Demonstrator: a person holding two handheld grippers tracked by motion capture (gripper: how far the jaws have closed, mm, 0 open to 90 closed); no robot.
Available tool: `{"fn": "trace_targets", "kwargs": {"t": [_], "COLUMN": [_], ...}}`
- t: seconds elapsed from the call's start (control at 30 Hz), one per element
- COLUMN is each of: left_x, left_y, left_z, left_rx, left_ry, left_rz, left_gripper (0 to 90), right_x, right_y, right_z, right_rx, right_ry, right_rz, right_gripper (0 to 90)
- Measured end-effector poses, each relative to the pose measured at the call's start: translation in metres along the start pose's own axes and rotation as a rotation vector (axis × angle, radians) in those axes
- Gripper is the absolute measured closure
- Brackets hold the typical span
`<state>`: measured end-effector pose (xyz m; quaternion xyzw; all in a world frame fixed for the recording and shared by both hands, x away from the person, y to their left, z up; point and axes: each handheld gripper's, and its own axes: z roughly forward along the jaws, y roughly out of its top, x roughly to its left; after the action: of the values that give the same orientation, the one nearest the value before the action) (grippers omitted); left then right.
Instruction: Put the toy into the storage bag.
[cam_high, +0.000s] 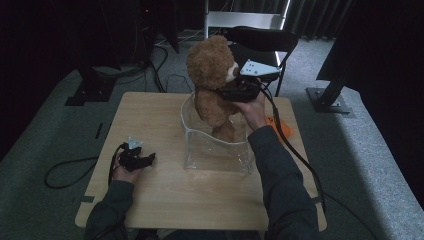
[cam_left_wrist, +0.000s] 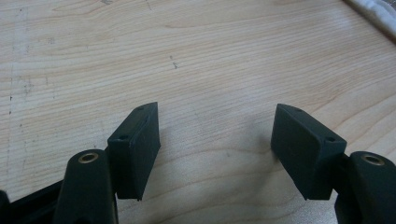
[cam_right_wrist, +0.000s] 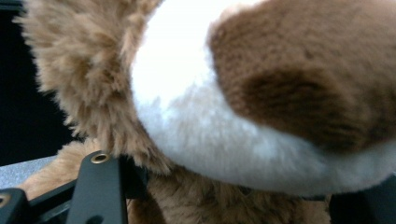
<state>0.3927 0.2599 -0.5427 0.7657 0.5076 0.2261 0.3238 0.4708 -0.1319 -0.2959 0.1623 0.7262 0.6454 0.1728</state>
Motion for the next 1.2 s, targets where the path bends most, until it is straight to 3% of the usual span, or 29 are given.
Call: {"fn": "trace_targets", "kwargs": {"t": [0.43,0.9,1.2], "left_x": [0.000,0.000,0.000], "left_y": [0.000,0.000,0.000], "left_z": [0.000,0.000,0.000], "left_rx": [-0.001,0.000,0.000], "left_ry": [0.000,-0.001,-0.001], "left_rz": [-0.002,-0.002,-0.001], "left_gripper": [33.4,33.4,33.4], "right_x": [-0.002,-0.012,-0.011], "right_y": [-0.005,-0.018,-0.022], "right_z": [0.001,-0.003,0.003], "right_rx": [0.019,0.043,0.076], "right_ry": [0.007,-0.026,-0.039], "right_rz": [0.010,0.051,0.046], "right_gripper": [36.2,36.2,36.3]}}
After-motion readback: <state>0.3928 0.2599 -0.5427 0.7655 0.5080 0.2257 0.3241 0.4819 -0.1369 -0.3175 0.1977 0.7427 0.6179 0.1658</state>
